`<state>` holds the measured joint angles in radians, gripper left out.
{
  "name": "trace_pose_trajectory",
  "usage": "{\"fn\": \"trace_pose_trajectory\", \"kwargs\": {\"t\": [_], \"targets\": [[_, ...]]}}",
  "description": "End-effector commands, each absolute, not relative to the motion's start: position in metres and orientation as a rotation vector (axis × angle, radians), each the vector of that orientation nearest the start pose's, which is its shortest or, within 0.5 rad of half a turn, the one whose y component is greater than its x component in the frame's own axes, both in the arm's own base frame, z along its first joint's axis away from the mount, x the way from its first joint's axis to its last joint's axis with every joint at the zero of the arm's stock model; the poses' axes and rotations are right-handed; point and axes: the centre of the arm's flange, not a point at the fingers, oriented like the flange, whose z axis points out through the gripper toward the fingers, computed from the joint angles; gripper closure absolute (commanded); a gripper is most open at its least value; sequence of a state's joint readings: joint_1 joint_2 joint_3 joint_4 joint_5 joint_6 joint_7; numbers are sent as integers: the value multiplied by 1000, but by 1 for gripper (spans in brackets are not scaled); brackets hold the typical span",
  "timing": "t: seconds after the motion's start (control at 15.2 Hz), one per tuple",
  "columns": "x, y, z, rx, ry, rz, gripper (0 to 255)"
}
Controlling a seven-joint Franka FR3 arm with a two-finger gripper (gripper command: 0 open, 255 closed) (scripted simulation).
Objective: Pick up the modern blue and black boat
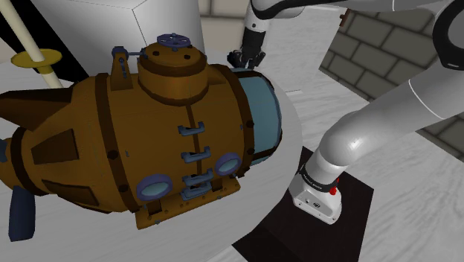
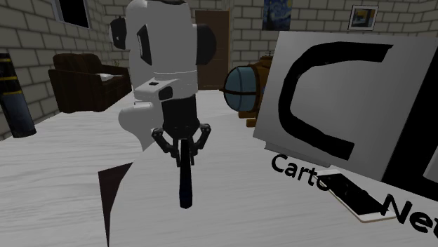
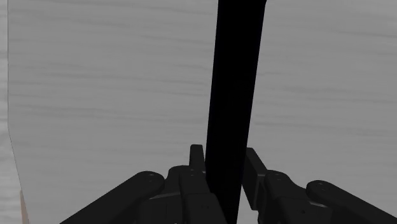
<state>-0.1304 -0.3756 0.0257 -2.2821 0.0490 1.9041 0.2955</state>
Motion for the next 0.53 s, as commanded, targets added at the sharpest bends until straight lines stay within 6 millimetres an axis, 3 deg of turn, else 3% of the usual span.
{"fn": "trace_pose_trajectory", "kwargs": {"t": [0.0, 0.46], "targets": [[436, -41, 512, -3037, 645, 10, 255], [436, -41, 549, -3037, 645, 10, 255]]}}
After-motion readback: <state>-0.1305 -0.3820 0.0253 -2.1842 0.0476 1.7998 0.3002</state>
